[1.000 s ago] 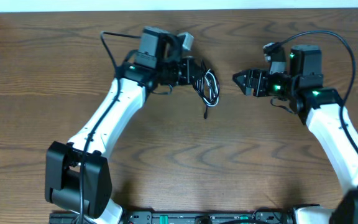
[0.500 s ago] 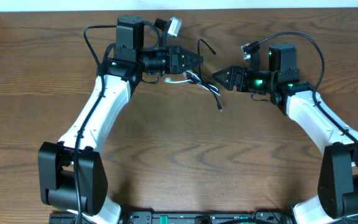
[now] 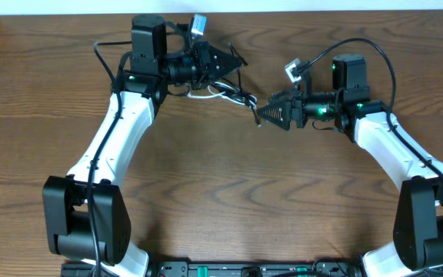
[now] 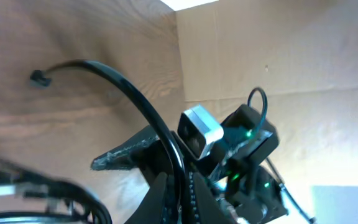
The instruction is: Untangle cables
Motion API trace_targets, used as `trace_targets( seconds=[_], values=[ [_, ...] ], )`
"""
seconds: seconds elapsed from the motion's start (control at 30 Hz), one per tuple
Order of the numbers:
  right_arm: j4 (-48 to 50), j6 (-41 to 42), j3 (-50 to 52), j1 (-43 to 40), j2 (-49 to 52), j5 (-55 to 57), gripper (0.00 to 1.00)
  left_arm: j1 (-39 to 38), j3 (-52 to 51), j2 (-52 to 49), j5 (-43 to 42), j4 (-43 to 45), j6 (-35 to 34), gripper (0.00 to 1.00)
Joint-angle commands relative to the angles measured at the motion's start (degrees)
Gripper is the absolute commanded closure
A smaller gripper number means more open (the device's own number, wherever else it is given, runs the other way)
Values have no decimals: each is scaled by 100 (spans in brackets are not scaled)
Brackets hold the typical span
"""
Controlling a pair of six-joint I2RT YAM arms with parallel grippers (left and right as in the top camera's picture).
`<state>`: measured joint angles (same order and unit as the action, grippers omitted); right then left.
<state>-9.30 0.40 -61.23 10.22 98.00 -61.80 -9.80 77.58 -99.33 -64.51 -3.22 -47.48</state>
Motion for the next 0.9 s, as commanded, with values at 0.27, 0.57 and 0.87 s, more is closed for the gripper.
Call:
trace_targets(
  seconds=[0.27,0.57,0.87],
  values=[
    [-35,-1335,-90,286,42,984,28,13,103,28,-614,31,-1309,93],
    [151,-636,-90,345,44,981,99,15,103,28,-490,33,-1360,84],
    [-688,149,-90,350,37,717,99,101,59,26,1185,-960,1580,42]
  ],
)
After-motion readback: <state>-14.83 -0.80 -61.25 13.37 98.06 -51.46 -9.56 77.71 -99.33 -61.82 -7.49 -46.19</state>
